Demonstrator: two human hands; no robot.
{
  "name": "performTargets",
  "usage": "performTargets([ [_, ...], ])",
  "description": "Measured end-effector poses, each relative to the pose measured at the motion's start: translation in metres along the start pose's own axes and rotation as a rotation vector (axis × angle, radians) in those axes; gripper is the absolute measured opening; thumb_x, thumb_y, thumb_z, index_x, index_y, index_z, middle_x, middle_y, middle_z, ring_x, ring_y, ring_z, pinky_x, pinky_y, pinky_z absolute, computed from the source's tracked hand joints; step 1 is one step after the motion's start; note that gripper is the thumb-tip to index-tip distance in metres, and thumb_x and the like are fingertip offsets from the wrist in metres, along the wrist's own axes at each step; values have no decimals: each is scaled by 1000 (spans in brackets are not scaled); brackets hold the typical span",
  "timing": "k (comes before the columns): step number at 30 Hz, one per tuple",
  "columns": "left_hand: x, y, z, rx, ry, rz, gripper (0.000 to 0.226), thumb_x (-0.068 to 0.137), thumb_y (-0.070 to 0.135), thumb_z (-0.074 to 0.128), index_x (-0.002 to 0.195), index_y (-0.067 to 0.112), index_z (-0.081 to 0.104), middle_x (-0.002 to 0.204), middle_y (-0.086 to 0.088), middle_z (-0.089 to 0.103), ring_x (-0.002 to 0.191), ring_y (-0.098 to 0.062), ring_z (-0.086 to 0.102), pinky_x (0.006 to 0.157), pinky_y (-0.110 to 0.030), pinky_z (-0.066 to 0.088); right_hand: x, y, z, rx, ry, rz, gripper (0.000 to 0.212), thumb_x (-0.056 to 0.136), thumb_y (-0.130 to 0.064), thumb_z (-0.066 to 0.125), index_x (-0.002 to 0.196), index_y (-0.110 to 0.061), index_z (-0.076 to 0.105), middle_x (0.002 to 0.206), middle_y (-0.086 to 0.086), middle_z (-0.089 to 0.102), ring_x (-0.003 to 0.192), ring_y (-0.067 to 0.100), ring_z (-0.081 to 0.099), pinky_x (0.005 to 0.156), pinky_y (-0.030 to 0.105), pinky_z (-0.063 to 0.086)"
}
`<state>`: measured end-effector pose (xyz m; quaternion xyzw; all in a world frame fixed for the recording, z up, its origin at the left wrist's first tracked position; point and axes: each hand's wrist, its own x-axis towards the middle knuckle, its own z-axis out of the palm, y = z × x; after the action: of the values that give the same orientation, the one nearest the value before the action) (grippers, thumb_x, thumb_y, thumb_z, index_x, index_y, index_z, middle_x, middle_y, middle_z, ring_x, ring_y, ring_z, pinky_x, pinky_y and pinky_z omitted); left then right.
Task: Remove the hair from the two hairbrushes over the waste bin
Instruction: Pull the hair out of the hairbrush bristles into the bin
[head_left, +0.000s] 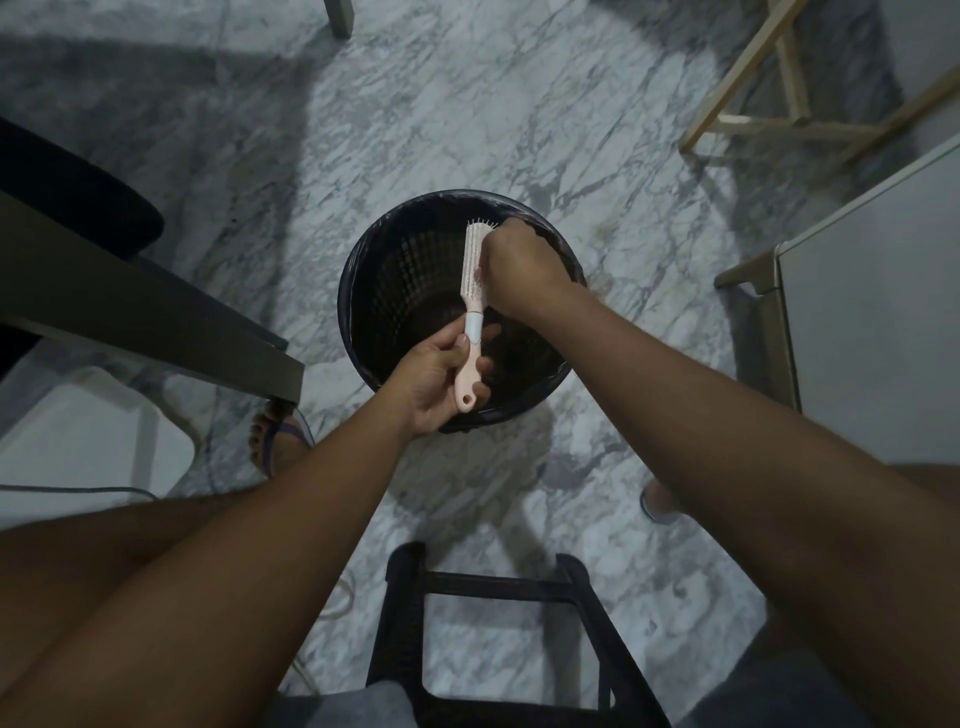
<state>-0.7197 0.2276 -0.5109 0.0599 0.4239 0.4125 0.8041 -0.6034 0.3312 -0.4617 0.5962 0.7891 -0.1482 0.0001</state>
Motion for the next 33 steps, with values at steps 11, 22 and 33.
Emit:
performTargets([
  [11,0,8,-4,-30,26,25,41,104,8,37,143,12,47,125,-3,63,70,-12,52,50,-24,41,3,15,-7,416,-36,43,17,91,-19,59,93,-11,74,87,3,71,75,18,67,75,23,51],
  [22,-2,13,-2,-61,-30,24,41,104,7,35,142,15,48,124,-2,62,70,-12,51,51,-24,41,0,4,-2,685,123,241,20,96,-16,58,90,-2,71,79,11,70,65,18,68,58,31,59],
  [33,-2,9,-7,-69,-82,-6,42,104,9,35,144,16,46,125,-2,63,72,-12,52,52,-24,42,-1,19,-16,720,-142,200,27,82,-23,79,87,4,74,73,14,75,63,21,74,70,38,63],
])
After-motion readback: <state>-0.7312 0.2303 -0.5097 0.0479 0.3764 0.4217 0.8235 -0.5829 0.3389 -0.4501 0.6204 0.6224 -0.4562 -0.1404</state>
